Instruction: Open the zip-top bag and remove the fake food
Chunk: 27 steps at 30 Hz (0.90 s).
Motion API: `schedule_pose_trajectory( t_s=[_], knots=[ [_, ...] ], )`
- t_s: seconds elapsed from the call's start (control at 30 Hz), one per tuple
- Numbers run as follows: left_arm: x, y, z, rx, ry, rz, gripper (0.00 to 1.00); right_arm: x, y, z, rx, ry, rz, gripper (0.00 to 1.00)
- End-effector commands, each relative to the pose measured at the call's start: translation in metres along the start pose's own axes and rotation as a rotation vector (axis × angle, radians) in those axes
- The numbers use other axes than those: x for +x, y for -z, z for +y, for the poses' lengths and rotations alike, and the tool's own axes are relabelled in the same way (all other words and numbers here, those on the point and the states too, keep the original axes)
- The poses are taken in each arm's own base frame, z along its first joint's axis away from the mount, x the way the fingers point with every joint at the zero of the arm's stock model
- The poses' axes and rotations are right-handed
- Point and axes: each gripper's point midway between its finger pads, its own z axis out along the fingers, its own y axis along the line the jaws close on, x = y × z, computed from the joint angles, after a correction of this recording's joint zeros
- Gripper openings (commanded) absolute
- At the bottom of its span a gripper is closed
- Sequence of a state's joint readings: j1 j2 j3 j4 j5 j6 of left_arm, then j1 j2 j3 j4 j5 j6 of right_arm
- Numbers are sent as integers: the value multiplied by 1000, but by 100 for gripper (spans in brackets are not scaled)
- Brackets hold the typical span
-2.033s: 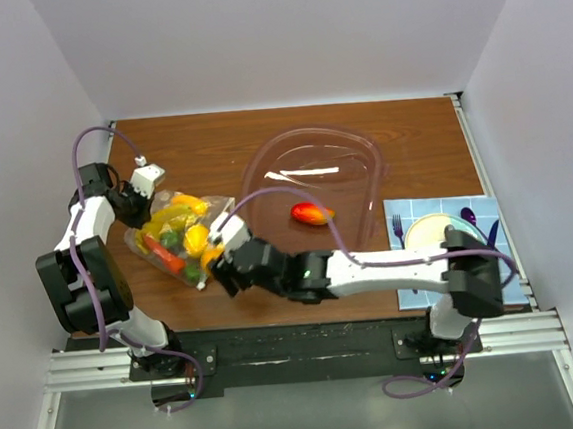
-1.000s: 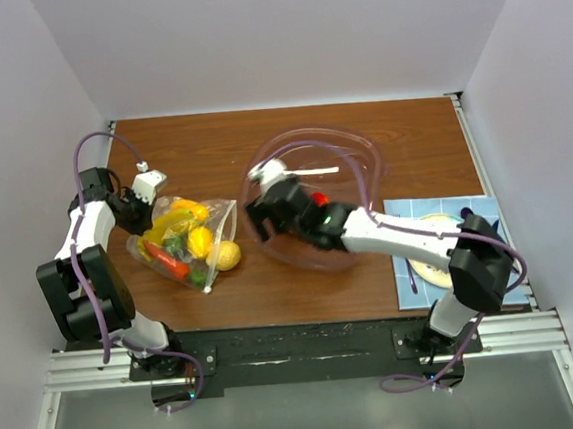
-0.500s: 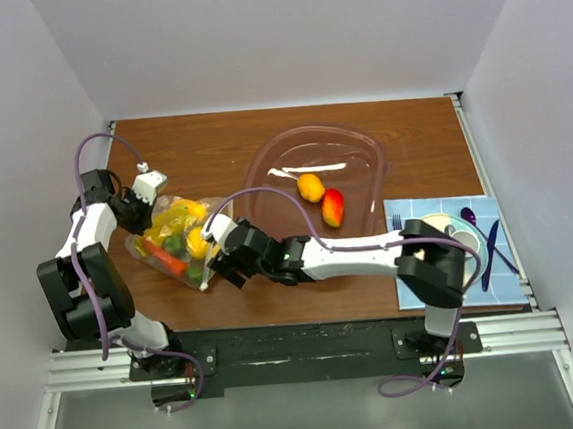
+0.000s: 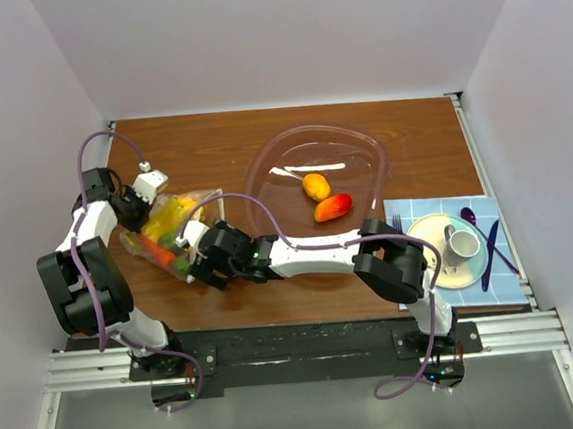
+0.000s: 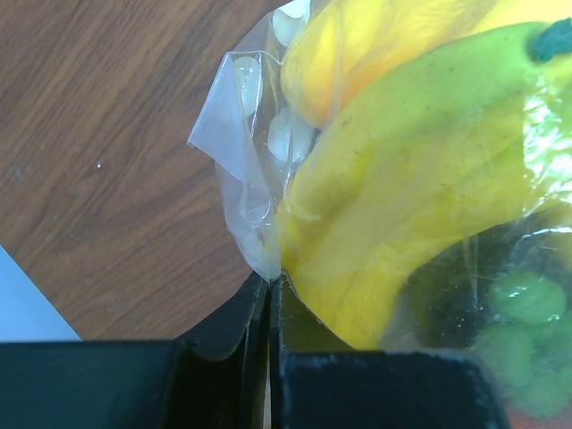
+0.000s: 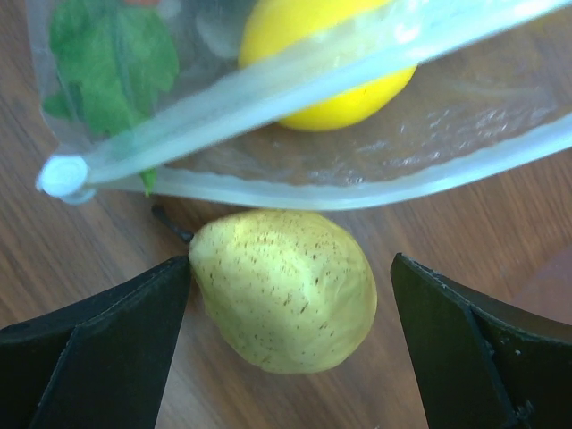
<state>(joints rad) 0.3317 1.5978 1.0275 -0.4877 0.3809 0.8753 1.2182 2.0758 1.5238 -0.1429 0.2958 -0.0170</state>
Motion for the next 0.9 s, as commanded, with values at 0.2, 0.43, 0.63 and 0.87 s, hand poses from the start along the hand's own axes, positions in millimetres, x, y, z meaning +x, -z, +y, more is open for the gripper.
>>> schedule_pose_trajectory(
  t_s=[0.2,0.43,0.63,0.87],
  knots=[
    [19,2,-11,8,-36,47,8,32,1,7,-11,-70,61,90],
    [29,4,-23,2,-34,58,12,7,25,4,-37,-122,-32,28],
    [9,19,-21,14,8,16,9,-54,89,-22,-1,-181,-191,0],
    [-48,67,-26,80,44,-119,0,-63,132,-82,229,-185,-194,0]
  ],
)
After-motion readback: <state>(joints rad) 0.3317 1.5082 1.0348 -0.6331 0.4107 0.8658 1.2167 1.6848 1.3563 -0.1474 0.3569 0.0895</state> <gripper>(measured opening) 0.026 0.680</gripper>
